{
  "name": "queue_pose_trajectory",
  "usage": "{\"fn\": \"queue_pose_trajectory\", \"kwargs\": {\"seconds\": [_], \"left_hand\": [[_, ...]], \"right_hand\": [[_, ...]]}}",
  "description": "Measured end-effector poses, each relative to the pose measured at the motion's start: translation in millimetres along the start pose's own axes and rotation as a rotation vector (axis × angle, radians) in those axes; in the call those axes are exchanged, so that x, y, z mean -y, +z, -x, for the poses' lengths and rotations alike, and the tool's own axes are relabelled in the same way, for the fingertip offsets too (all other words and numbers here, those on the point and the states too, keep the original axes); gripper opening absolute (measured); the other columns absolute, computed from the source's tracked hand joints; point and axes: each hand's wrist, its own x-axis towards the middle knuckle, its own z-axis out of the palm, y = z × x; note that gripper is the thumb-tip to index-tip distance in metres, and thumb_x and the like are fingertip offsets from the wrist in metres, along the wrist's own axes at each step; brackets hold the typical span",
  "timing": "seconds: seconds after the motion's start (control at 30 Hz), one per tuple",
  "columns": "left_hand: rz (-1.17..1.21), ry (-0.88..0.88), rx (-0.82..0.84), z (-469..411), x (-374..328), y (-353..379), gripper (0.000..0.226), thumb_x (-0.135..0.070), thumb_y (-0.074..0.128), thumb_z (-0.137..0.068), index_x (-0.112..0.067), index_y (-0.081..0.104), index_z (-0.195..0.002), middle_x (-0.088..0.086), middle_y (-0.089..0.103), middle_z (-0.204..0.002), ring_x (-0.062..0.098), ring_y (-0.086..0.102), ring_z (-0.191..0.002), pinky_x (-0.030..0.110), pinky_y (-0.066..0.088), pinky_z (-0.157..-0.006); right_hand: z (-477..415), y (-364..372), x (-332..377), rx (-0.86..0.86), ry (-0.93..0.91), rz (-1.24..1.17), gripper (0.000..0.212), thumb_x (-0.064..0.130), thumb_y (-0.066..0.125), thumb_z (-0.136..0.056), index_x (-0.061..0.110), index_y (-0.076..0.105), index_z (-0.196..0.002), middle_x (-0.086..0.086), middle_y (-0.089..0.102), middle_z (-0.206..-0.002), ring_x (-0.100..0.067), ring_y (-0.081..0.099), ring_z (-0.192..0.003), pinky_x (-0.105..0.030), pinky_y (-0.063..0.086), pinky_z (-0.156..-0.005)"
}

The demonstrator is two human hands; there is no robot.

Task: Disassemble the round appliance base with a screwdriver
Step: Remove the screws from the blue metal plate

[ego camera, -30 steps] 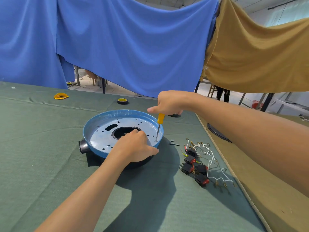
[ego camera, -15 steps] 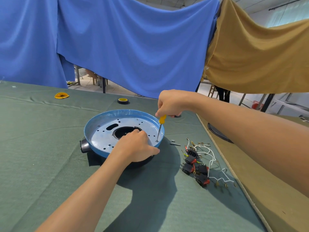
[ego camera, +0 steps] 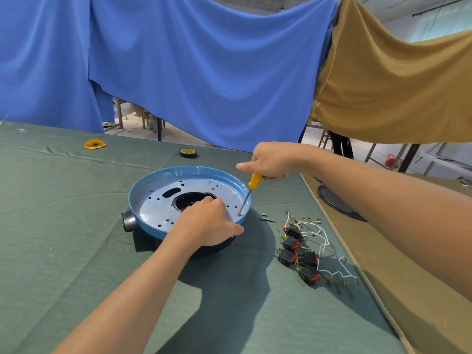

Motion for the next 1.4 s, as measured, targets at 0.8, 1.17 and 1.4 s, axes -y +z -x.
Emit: {"fn": "queue_pose_trajectory", "kwargs": {"seconds": [0.8, 1.17, 1.4], "left_hand": [[-0.007, 0.007, -0.020, -0.9, 0.5, 0.4, 0.043, -0.060, 0.062, -0.076, -0.022, 0.046, -0.064, -0.001, 0.048, -0.082, 0.022, 0.052, -0.082, 0.034, 0.041, -0.066], [-0.002, 0.008, -0.009, -0.4, 0.8, 0.0, 0.046, -0.059, 0.063, -0.076, -0.022, 0.040, -0.060, -0.001, 0.042, -0.078, 0.024, 0.049, -0.080, 0.034, 0.036, -0.064], [-0.007, 0.010, -0.015, -0.2, 0.3, 0.2, 0.045, -0.060, 0.062, -0.076, -0.023, 0.041, -0.060, -0.001, 0.045, -0.082, 0.025, 0.052, -0.084, 0.034, 0.037, -0.066]], "right_hand": [[-1.1, -1.3, 10.3, -0.036, -0.035, -0.069, 0.036, 0.046, 0.062, -0.087, 0.011, 0.063, -0.080, -0.001, 0.060, -0.066, -0.015, 0.050, -0.052, -0.020, 0.040, -0.041], [-0.3, -1.5, 13.1, -0.025, -0.057, -0.160, 0.014, 0.024, 0.063, -0.088, 0.013, 0.067, -0.081, -0.003, 0.064, -0.068, -0.011, 0.054, -0.052, -0.016, 0.044, -0.043], [-6.5, 6.0, 12.4, -0.158, -0.023, -0.037, 0.040, 0.034, 0.056, -0.091, 0.007, 0.059, -0.061, 0.002, 0.052, -0.042, -0.014, 0.044, -0.046, -0.022, 0.034, -0.044]]}}
